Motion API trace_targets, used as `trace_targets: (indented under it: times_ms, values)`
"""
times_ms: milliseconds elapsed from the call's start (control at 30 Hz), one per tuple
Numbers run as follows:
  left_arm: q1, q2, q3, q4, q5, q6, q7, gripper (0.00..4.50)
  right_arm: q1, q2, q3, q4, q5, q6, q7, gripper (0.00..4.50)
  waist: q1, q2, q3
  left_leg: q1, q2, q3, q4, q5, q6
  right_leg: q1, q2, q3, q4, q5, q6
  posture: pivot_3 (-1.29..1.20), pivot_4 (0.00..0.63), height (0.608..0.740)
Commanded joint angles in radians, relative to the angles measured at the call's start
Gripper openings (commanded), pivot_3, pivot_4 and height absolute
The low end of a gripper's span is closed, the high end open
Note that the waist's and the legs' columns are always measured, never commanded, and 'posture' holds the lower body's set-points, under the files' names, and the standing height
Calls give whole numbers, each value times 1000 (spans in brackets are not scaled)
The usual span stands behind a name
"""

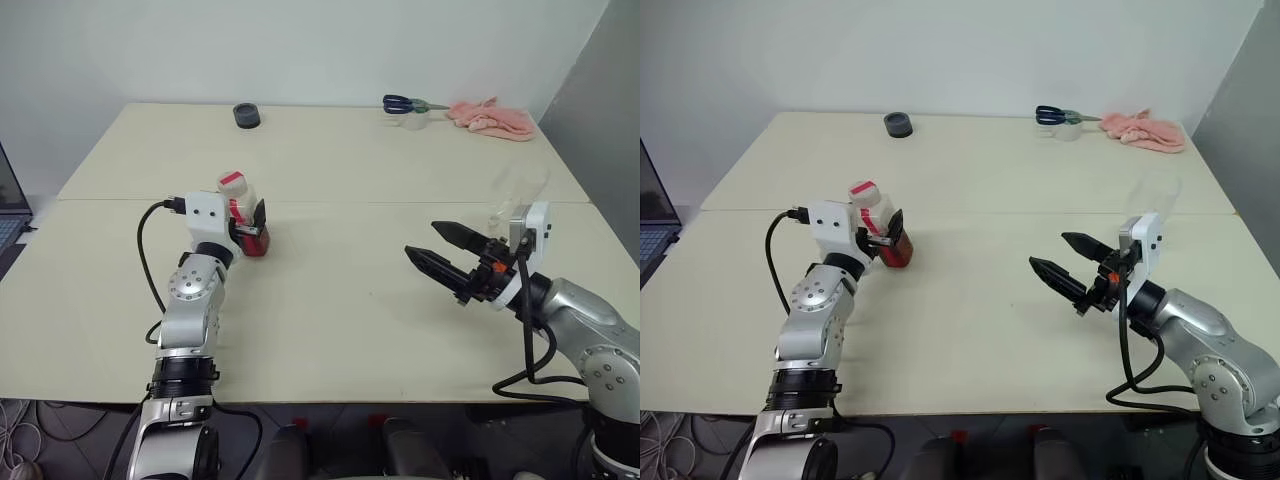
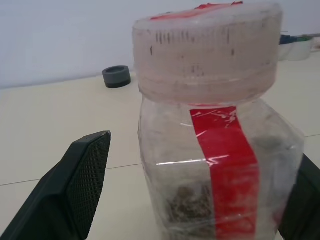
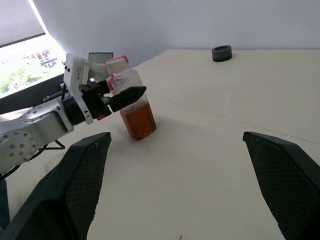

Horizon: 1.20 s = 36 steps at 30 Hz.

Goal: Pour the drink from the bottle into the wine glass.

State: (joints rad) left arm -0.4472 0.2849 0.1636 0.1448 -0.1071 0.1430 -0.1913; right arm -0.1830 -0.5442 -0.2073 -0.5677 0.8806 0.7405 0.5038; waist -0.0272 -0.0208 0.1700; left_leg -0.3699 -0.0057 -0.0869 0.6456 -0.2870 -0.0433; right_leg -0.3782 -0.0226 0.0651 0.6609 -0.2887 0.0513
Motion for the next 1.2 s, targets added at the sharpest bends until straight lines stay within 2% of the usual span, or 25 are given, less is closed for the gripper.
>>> trace_targets:
  times_ms: [33,267,367,533,600,867,1067,1200]
  values:
    - [-31,15,8,9,-6,-53,-17,4449,-1,4,-19,-42,16,-25,-11,4500,0,0,0,0,0,0,0,0,0,0,0,0,0,0,0,0,150,740]
    - [-39,18,4,13,-10,-66,-36,4449,3,7,-17,-44,18,-30,-24,4500,0,0,0,-2,0,0,0,0,0,-2,0,0,1,0,0,0,150,740]
    - [-39,16,7,7,-15,-62,-43,3847,2,6,-14,-42,15,-34,-27,4500,0,0,0,-2,0,0,0,0,0,-2,0,0,1,0,0,0,150,740]
    - [-27,17,14,-10,-24,-58,-47,2272,-5,7,-14,-37,14,-36,-34,4500,-1,0,0,-2,0,0,1,0,0,-2,0,0,1,0,0,0,150,740]
    - [-24,19,17,-12,-25,-57,-45,1902,-8,7,-15,-35,15,-36,-36,4500,-1,0,0,-2,0,0,1,0,0,-2,0,0,1,0,0,0,150,740]
    - [-25,14,23,-40,-36,-11,-25,1845,-31,6,-9,-26,11,-31,-45,4500,-1,0,0,-2,0,0,1,0,0,-2,0,0,2,0,0,0,150,740]
    - [-116,-42,-31,-117,-110,165,-48,1845,-163,12,64,19,-55,-4,-114,4500,-1,0,0,-4,0,-2,3,0,0,-3,0,-2,3,0,0,0,150,740]
    - [-172,-68,-100,-136,-145,244,-127,1845,-264,34,125,79,-101,-5,-115,4500,1,0,0,-14,-1,-5,10,1,-1,-10,0,-6,5,1,-1,0,150,740]
